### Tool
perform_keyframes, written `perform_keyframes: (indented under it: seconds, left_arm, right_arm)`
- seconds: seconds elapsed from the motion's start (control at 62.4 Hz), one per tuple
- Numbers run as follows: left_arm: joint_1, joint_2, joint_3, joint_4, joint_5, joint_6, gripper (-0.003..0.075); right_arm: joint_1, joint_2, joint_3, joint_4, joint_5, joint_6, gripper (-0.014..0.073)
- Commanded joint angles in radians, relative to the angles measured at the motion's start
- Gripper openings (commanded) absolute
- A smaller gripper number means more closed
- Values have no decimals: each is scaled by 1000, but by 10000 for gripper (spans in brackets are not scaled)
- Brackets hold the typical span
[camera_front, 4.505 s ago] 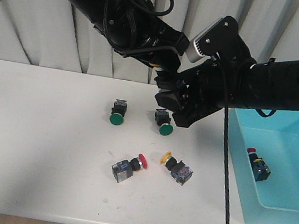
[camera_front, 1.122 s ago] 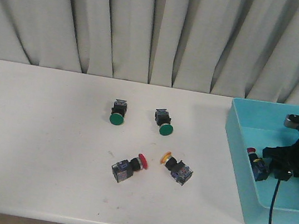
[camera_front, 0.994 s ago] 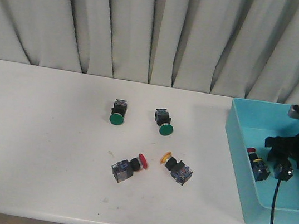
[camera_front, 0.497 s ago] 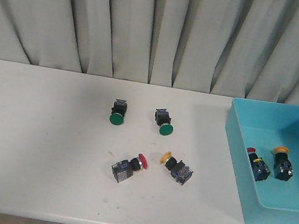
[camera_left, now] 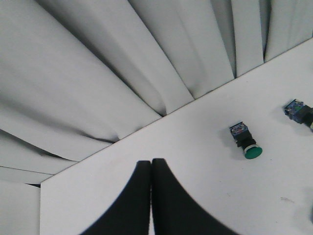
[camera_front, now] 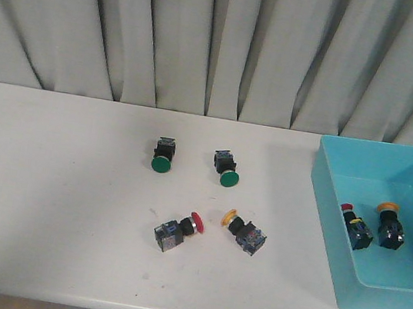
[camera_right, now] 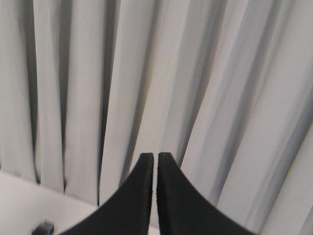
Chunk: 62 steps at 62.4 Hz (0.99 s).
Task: Pick red and yellow buttons and place in box
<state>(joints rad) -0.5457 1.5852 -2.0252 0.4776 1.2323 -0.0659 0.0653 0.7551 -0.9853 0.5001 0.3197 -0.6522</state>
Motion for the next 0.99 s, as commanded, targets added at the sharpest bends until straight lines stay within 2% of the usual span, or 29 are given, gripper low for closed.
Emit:
perform_keyframes:
  seconds: [0.0, 0.16, 0.497, 0.802, 0.978]
  left_arm:
    - [-1, -38, -19, 2, -63, -13, -6]
    - [-1, -38, -19, -4, -64, -13, -6]
    - [-1, -38, -19, -5, 7, -13, -6]
    - [-1, -38, -19, -5, 12, -13, -6]
    - [-1, -31, -21, 102, -66, -6, -6]
  right_arm:
    - [9, -11, 17, 4, -171, 32, -6]
    - [9, -9, 49, 6, -276, 29, -6]
    - [9, -9, 49, 6, -272, 29, -4]
    - [8, -9, 49, 6, -272, 29, -4]
    - [8, -9, 49, 6, -272, 29, -4]
